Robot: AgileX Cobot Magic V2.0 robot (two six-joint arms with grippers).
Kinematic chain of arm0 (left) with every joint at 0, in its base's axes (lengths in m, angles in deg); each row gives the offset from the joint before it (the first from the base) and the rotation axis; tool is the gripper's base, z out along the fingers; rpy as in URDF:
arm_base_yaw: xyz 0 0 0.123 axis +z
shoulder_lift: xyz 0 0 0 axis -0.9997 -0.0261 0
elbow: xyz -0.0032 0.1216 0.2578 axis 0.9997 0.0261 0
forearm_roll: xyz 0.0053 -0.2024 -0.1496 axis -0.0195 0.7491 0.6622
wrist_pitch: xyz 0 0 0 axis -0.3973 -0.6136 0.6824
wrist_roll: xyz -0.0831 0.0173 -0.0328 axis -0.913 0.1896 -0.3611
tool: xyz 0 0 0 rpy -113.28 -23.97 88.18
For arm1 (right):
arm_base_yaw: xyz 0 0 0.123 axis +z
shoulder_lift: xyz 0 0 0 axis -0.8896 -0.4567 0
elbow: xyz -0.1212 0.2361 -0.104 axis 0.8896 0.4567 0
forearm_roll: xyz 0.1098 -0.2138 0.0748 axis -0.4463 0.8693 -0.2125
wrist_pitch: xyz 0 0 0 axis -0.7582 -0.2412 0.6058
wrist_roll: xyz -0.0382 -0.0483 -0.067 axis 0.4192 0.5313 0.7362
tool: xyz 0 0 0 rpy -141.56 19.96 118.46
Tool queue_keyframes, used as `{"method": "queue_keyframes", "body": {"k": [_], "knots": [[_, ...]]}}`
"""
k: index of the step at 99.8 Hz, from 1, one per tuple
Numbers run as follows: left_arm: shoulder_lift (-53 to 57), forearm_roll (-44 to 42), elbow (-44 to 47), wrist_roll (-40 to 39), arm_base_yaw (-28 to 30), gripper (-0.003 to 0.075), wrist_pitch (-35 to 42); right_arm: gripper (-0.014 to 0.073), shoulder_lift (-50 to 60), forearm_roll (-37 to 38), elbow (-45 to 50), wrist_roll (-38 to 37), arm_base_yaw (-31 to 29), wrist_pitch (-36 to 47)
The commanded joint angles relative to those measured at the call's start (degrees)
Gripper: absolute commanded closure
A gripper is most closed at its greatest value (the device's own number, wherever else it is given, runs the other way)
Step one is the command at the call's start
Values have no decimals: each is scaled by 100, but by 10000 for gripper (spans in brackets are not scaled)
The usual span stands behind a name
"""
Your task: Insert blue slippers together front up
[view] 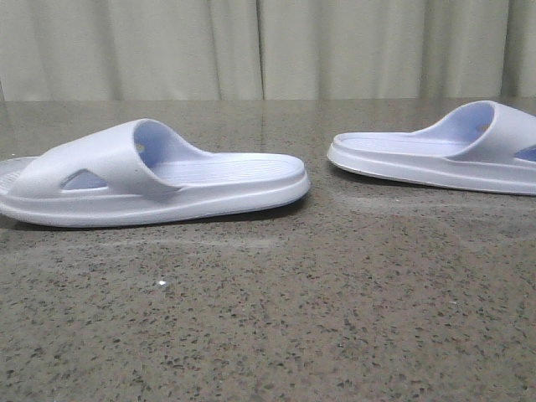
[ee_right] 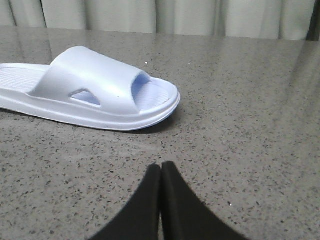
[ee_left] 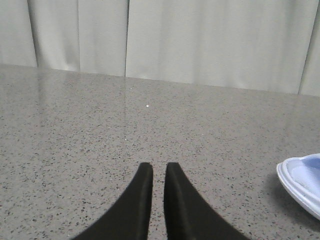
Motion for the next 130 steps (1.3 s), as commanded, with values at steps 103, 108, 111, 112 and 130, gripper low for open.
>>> {"method": "queue_keyframes", "body": {"k": [103,108,111,112,130], "knots": [[169,40,48,-4,8,705,423,672,129,54,119,-27,-39,761],[169,40,48,-4,8,705,423,672,129,54,119,-27,-39,761],[169,40,48,-4,8,705,423,672,129,54,119,-27,-39,761],[169,40,48,-4,8,705,423,672,129,54,119,-27,-39,761],[169,57,48,-4,8,705,423,672,129,-434,119,-27,-39,974]]}}
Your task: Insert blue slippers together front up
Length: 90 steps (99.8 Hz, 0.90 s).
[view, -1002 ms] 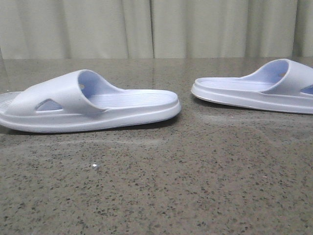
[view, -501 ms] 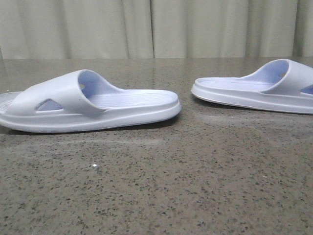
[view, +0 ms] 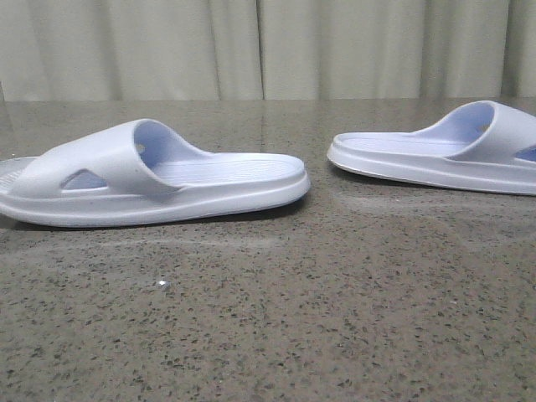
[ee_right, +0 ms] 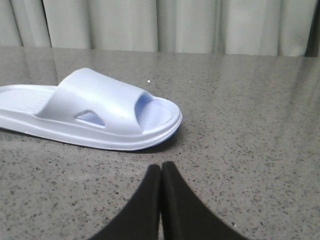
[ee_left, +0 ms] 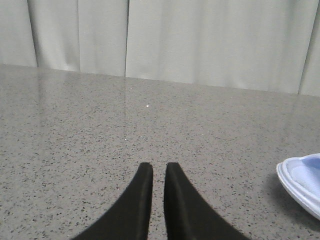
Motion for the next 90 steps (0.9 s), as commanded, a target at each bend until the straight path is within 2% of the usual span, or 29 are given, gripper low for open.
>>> {"method": "queue_keyframes", "body": {"k": [1,9,33,50,58,61,74,90], "knots": [[169,75,48,-4,8,705,423,672,129,-321,119,-27,-39,650],[169,355,48,-4,8,705,427,672,129,-719,119,-27,-39,769],[169,1253,48,-4,8,705,427,672,129,-1313,119,-27,-39,819],[169,2694,48,-4,8,705,450,672,129,-2772,119,-27,-39,915],[169,3439,39,-4,8,705,450,672,129,-3664,98,-27,-39,792],[169,3664,11,-4,8,705,388,672,129,-3775,48,-27,-39,696],[107,3517,-353,-4,8,705,-292,672,13,-3768,-355,-27,-39,59],[-670,2471,-1333,9,8,705,-850,672,-818,-3250,-1033,-27,-39,-552]]}}
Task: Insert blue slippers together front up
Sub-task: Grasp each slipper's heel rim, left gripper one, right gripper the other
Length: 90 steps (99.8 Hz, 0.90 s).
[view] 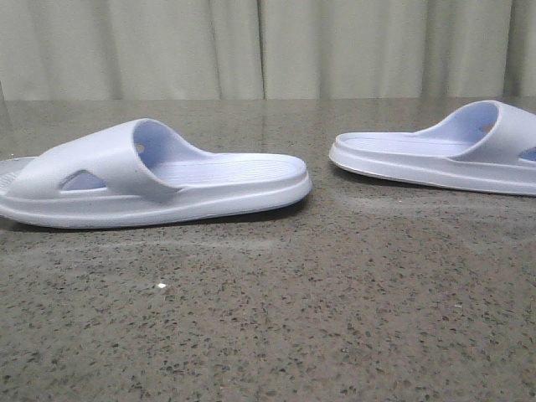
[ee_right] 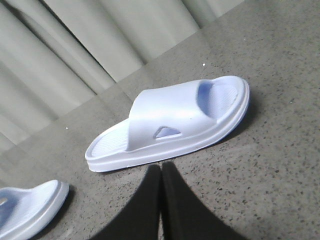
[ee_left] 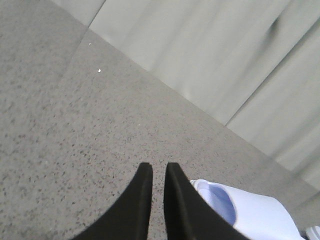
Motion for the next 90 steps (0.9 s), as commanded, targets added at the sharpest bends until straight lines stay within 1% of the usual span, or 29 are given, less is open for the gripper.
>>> {"method": "queue_keyframes", "body": {"k": [1,7,17,32,39,44,48,53,54,59,61,65,70,80,90], "knots": [[-633,-572,-764,9,8,705,10,672,-645,240,-616,15,-39,-1],[-1106,-783,-1217,226,8,705,-356,672,-1118,406,-919,15,-39,-184],[-1980,-762,-1867,968,8,705,-928,672,-1993,663,-1438,15,-39,-408],[-2842,-678,-2364,1095,8,704,-1306,670,-2842,866,-2058,37,-39,-756],[-3064,-422,-2469,1418,8,689,-1416,641,-3054,864,-2223,195,-39,-966],[-3174,-111,-2502,1633,8,645,-1455,584,-3128,864,-2281,253,-39,-1072],[-3259,186,-2500,1841,8,601,-1461,512,-3151,864,-2309,263,-39,-1074],[-3362,510,-2500,2118,8,517,-1509,417,-3176,864,-2347,263,-39,-1074],[-3376,550,-2500,2181,8,490,-1522,390,-3176,864,-2347,263,-39,-1074],[-3478,789,-2500,2316,8,391,-1545,314,-3204,875,-2362,263,-39,-1046],[-3526,821,-2500,2322,8,352,-1545,295,-3205,880,-2362,263,-39,-1017],[-3615,909,-2500,2322,8,293,-1559,284,-3245,903,-2362,263,-39,-931],[-3713,1003,-2500,2356,8,265,-1576,285,-3335,931,-2362,263,-39,-797],[-3872,1103,-2500,2408,8,267,-1642,285,-3667,931,-2456,263,-153,-623],[-3986,1103,-2500,2408,8,280,-1661,285,-4130,931,-2750,263,-480,-695]]}}
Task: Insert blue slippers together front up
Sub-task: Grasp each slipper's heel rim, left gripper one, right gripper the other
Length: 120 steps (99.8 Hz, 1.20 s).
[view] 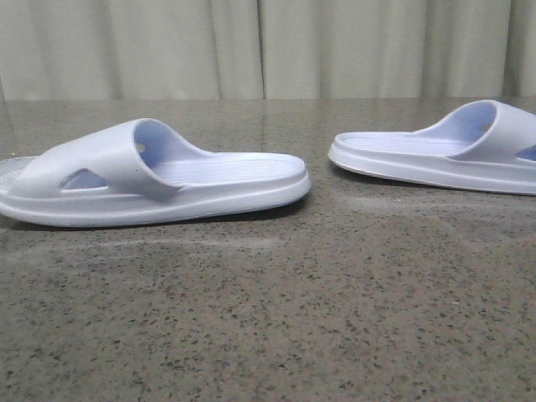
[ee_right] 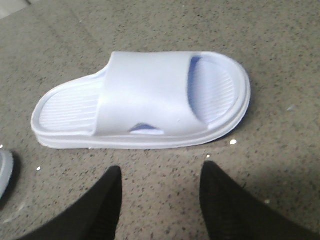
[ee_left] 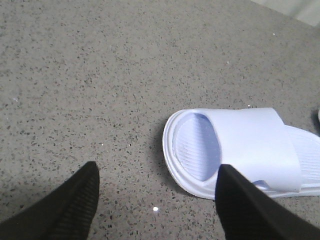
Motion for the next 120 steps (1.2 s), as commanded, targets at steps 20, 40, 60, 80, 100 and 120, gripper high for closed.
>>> {"method": "queue_keyframes", "body": {"k": [20,40,60,80,100,120], "knots": [[-252,301,-200,203,8,307,207,286,-1360,-55,-1139,257,-1013,-292],[-435,364,-200,359,8,307,227,286,-2310,-1152,-1737,1373,-1442,-932],[-615,672,-200,723,8,307,240,286,-3123,-2258,-2065,2411,-2094,-1638],[-758,1165,-200,1120,8,307,300,286,-3660,-2540,-2200,2787,-2217,-1924],[-866,1321,-215,1286,8,307,312,288,-4076,-3026,-2200,3306,-2221,-2075],[-1000,1365,-337,1355,8,307,301,458,-4348,-3227,-2203,3516,-2221,-2203]]}}
